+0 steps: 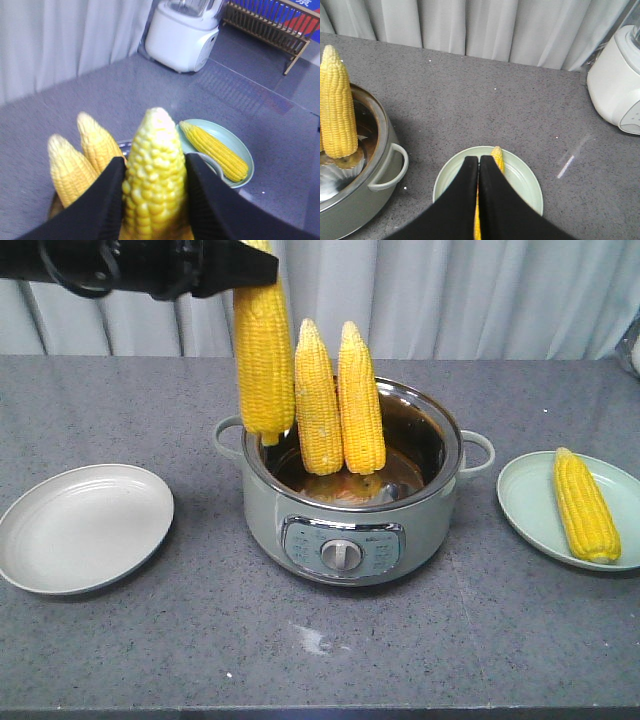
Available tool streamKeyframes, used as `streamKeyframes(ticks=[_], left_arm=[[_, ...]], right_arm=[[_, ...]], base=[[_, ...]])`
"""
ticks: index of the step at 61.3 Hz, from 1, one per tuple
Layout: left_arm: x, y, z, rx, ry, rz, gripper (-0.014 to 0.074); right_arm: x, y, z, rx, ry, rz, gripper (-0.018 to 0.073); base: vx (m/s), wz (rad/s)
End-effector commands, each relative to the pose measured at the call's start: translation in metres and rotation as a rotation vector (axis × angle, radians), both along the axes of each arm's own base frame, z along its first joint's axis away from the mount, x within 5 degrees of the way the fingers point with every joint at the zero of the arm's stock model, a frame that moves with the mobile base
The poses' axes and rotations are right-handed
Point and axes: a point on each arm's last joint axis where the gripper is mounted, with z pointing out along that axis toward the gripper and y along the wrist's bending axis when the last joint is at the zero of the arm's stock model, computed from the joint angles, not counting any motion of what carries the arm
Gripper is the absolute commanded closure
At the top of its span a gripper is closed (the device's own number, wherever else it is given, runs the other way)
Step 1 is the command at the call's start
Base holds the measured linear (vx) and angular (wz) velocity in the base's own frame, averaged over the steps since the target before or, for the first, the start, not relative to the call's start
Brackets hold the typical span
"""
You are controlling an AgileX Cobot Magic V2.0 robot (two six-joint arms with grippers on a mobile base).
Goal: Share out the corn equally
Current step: 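Grasp the cob with the left gripper and lift it toward the cream plate, then lower the held cob onto the cream plate with the left gripper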
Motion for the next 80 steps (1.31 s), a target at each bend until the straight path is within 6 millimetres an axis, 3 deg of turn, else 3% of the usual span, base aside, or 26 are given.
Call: streamKeyframes(ticks=[1, 6, 12, 24, 32, 50, 63, 80], left_arm=[[-0.042, 0.018, 0.051, 0.025, -0.169, 0.04, 0.0605], [-0.059, 0.033, 0.06, 0.16, -0.207, 0.097, 0.0605], [-0.067, 0.053, 0.057, 0.306, -0.15, 0.22, 0.0605], [-0.05, 0.104, 0.03, 0.494, 0.141, 0.632, 0.0604], [-0.035, 0.124, 0.017, 0.519, 0.226, 0.752, 0.0604], [0.007, 0.123, -0.033, 0.553, 0.405, 0.722, 0.0604], [0.028, 0.117, -0.069, 0.555, 0.555, 0.65, 0.0604], [0.037, 0.117, -0.087, 0.583, 0.614, 0.632, 0.0604]], right_arm=[[-0.007, 0.001, 0.017, 0.007, -0.109, 0.0, 0.0568], [-0.007, 0.002, 0.017, 0.017, -0.11, 0.006, 0.0568], [-0.007, 0.004, 0.017, 0.032, -0.112, 0.015, 0.0568], [-0.008, 0.004, 0.017, 0.032, -0.108, 0.015, 0.0568], [-0.008, 0.004, 0.017, 0.032, -0.103, 0.016, 0.0568], [-0.008, 0.004, 0.016, 0.032, -0.098, 0.017, 0.0568], [-0.008, 0.004, 0.016, 0.032, -0.098, 0.017, 0.0568], [-0.008, 0.004, 0.016, 0.032, -0.098, 0.017, 0.0568]], base=[[0.0, 0.0], [0.0, 0.0], [0.0, 0.0], [0.0, 0.0], [0.0, 0.0], [0.0, 0.0], [0.0, 0.0], [0.0, 0.0]])
